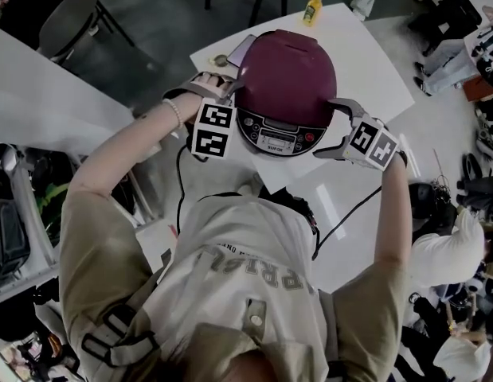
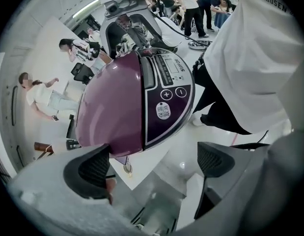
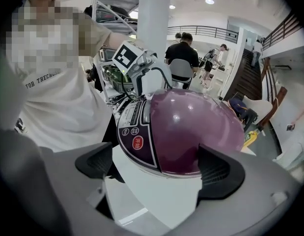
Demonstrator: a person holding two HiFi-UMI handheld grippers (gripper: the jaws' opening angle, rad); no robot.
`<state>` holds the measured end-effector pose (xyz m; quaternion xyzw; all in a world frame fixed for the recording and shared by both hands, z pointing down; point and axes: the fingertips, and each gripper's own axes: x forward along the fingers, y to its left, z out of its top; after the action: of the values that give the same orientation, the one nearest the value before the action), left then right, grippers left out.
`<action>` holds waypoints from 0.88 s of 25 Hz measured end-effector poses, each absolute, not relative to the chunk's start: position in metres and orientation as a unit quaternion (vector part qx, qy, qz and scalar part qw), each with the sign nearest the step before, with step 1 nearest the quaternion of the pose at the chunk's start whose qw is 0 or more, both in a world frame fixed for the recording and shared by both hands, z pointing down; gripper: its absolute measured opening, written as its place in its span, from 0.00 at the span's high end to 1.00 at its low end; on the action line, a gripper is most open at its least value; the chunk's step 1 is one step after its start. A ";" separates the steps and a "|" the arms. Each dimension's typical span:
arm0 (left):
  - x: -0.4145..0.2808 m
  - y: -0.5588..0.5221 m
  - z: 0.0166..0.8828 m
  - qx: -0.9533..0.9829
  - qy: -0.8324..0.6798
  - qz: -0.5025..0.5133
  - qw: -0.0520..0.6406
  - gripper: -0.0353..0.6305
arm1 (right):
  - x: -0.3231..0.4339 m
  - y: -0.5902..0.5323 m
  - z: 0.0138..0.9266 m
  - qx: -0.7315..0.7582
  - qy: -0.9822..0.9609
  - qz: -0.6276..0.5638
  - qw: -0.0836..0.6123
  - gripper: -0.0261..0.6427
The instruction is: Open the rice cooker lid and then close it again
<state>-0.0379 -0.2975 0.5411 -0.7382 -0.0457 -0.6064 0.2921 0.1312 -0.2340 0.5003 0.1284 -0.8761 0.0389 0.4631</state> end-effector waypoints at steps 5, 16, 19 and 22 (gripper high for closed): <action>-0.040 -0.299 0.543 -0.723 -0.060 -0.618 0.304 0.09 | 0.128 -0.232 0.500 0.119 -0.874 0.042 0.468 0.18; -0.047 -0.305 0.547 -0.670 -0.109 -0.653 0.335 0.06 | 0.137 -0.227 0.514 0.069 -0.821 0.023 0.567 0.17; -0.046 -0.308 0.547 -0.660 -0.113 -0.660 0.342 0.06 | 0.139 -0.227 0.517 0.060 -0.801 0.023 0.595 0.17; -0.047 -0.304 0.548 -0.668 -0.113 -0.656 0.332 0.06 | 0.138 -0.225 0.521 0.063 -0.795 0.015 0.603 0.17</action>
<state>-0.0465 -0.3043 0.5478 -0.6681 -0.1130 -0.6562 0.3321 0.1383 -0.2246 0.5210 0.0627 -0.7954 0.0151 0.6026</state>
